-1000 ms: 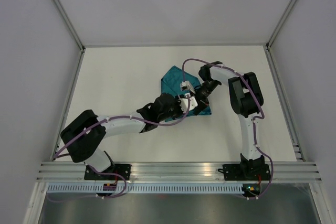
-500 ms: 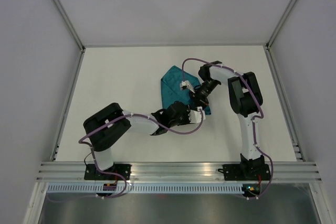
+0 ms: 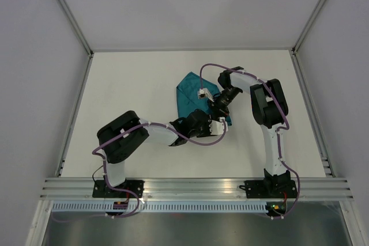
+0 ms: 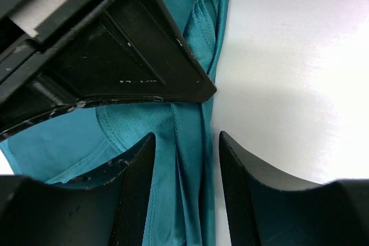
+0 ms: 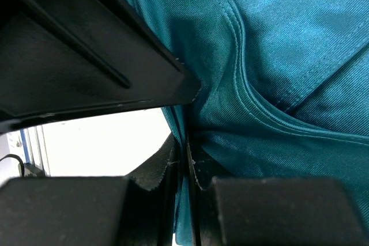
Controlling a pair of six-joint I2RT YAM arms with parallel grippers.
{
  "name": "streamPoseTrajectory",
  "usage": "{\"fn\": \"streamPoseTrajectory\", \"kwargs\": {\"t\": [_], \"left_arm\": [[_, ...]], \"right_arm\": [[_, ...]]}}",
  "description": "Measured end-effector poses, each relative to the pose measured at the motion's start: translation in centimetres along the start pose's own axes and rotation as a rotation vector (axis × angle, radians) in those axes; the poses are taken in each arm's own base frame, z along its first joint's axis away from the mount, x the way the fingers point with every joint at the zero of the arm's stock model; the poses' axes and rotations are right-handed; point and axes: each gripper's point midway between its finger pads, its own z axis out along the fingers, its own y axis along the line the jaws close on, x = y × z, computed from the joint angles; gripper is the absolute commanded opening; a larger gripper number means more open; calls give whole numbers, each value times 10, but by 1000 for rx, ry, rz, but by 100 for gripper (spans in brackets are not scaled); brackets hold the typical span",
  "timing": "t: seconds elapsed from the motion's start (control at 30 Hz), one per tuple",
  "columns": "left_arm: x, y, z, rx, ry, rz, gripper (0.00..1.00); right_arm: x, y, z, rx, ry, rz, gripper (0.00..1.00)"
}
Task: Fold the napkin, place the utensils inside, and roll it up
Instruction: Roll the napkin with the utensil
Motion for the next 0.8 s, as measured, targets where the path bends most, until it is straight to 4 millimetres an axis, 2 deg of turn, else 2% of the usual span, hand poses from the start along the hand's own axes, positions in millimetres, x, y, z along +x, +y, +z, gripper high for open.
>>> {"fn": "streamPoseTrajectory", "kwargs": {"t": [0.4, 0.6, 0.63, 0.8], "left_arm": [[9, 13, 10, 45, 18, -36, 53], [9, 10, 15, 102, 34, -44, 40], [8, 9, 16, 111, 34, -46, 33], [6, 4, 21, 161, 42, -58, 16]], "right_arm": [[-1, -1, 0, -4, 1, 5, 16], [-2, -3, -2, 0, 4, 3, 16], [-2, -3, -2, 0, 5, 3, 16], [-1, -5, -3, 0, 4, 9, 18]]}}
